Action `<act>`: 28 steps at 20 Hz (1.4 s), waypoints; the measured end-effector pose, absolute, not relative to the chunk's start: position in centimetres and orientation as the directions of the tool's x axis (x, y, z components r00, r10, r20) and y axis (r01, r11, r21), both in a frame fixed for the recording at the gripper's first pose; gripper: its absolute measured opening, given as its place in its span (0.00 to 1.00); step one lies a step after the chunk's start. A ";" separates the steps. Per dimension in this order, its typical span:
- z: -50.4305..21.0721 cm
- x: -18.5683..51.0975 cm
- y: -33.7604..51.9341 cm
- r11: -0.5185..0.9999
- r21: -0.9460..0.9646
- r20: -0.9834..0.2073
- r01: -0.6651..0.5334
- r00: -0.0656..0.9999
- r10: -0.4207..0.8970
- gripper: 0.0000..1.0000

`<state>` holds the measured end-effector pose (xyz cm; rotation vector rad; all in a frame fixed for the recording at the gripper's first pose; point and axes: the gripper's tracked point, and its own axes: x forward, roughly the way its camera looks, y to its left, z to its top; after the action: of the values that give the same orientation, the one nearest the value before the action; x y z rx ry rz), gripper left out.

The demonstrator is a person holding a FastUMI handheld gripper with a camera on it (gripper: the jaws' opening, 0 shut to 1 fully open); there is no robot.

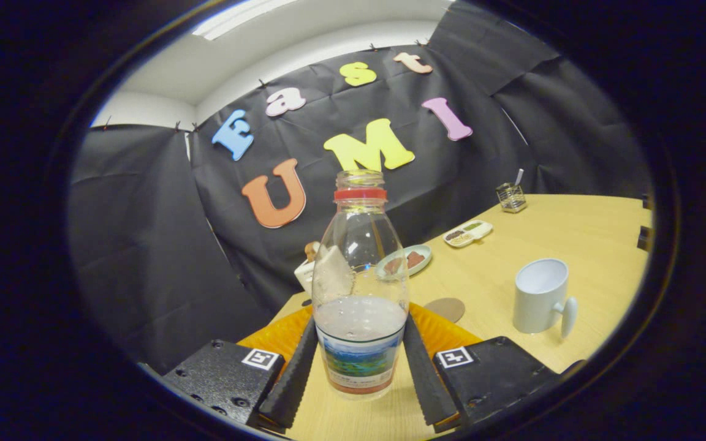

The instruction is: Take the bottle from table, then pour the juice into the cup, finally place the bottle on the coaster

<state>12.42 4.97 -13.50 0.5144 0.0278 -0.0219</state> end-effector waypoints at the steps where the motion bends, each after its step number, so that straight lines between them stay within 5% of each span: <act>1: -13.1 12.6 4.6 0.853 0.522 -0.023 0.022 1.000 -0.011 0.79; 14: -10.3 14.5 1.3 0.437 0.892 0.108 -0.111 0.994 0.031 0.77; 28: -11.0 14.4 -1.2 -0.021 0.988 0.150 -0.151 0.988 -0.021 0.77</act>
<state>14.45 -1.19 -11.03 1.5902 -0.1342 0.1041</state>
